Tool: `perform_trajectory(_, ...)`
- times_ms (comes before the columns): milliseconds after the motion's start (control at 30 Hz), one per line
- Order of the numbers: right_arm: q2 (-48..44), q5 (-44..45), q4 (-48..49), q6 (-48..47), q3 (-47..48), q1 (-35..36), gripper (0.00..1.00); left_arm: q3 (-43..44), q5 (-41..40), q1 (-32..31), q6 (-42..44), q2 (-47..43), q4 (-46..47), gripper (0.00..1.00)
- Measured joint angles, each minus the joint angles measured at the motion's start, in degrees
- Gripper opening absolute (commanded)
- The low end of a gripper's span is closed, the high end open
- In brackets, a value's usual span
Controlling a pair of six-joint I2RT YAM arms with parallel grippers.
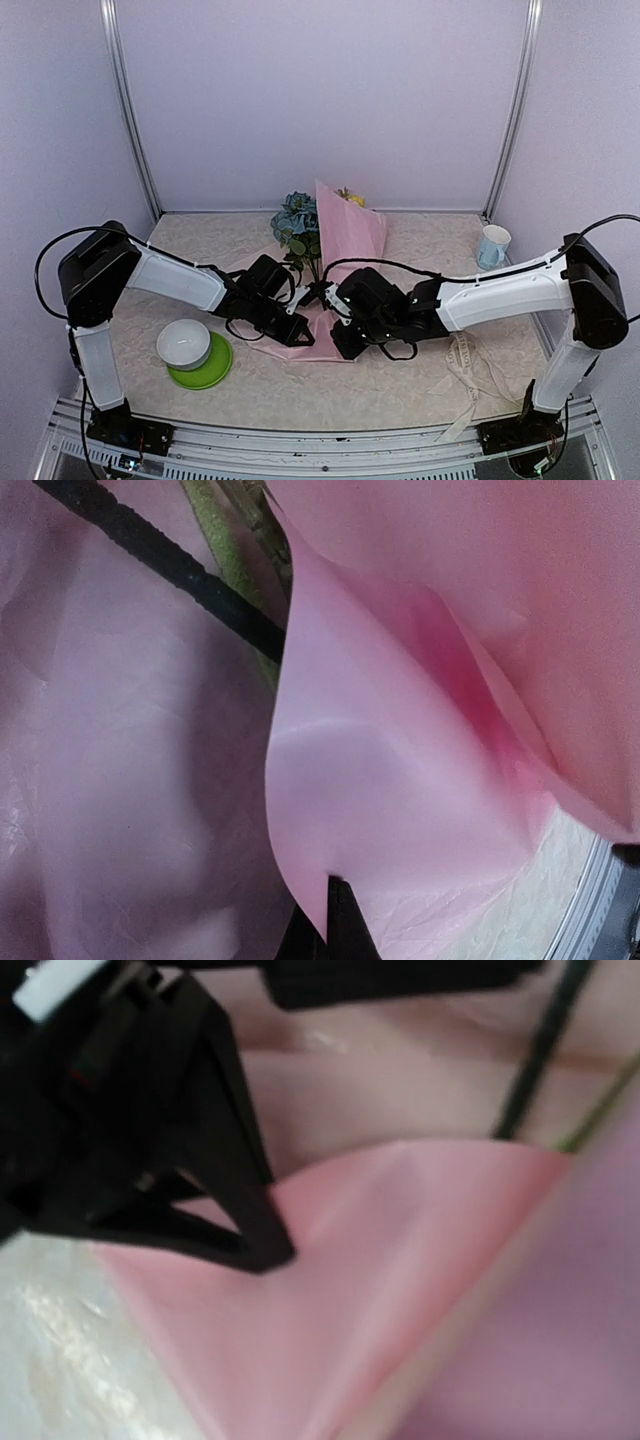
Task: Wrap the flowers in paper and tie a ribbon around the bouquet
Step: Fold the one-fourth-folded wrapping paper at the center of the board.
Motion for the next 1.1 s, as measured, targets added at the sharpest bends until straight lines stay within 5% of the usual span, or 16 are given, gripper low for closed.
perform_trajectory(133,5.05,-1.90,-0.61,-1.42,2.95,0.04,0.00,0.00,-0.09,0.04,-0.17,0.00,0.02,0.00)
perform_trajectory(333,10.05,-2.95,-1.92,-2.05,3.58,0.04,0.00,-0.57,-1.90,0.31,-1.27,-1.38,0.92,0.41)
perform_trajectory(600,10.75,-3.32,-1.53,-2.16,3.45,0.07,0.00,-7.96,-6.64,3.91,-3.30,-15.96,7.19,0.73)
perform_trajectory(733,10.78,-3.34,-1.46,-2.45,3.48,0.07,0.00,-12.13,-5.68,6.10,-6.93,-22.14,15.69,0.76)
perform_trajectory(933,10.78,-3.30,-1.46,-2.62,3.48,0.09,0.00,-12.22,-3.56,6.84,-11.67,-16.52,22.25,0.75)
perform_trajectory(1100,10.78,-3.26,-1.44,-2.64,3.48,0.09,0.00,-10.64,-0.74,6.84,-15.58,-8.76,24.61,0.56)
